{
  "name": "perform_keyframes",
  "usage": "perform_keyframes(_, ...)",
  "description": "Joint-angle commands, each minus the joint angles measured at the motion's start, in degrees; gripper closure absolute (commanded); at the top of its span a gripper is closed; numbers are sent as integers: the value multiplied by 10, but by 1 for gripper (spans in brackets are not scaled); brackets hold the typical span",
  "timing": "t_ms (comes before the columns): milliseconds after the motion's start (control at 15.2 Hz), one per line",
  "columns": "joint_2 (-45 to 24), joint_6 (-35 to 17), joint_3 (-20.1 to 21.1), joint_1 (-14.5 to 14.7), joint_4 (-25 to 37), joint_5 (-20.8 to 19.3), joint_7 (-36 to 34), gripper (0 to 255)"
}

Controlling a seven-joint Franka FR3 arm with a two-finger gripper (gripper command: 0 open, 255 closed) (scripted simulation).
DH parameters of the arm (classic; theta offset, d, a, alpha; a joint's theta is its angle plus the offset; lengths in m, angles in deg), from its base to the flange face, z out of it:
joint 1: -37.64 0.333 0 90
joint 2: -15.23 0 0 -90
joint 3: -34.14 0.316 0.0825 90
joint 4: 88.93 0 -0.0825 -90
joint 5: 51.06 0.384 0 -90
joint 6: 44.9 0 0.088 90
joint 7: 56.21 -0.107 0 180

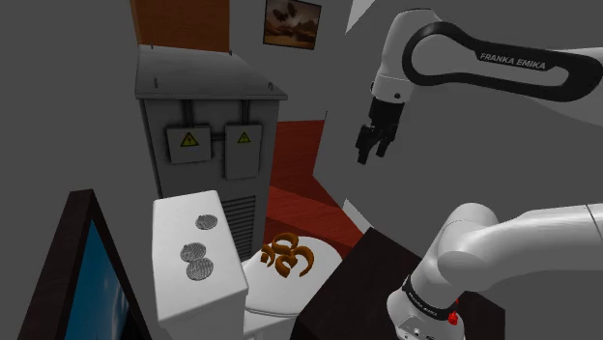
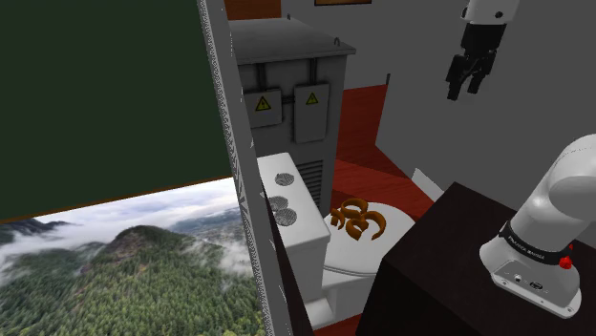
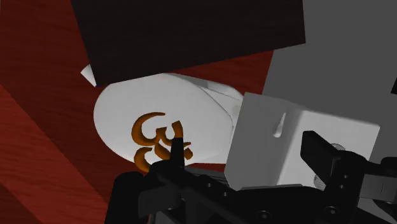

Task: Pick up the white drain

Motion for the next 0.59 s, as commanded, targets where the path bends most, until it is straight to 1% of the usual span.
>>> perform_keyframes(0, 0, 0, 0, 0, 0, 0, 0, 0)
perform_keyframes(528, -131, -156, 3, 48, -14, -2, 80, 0)
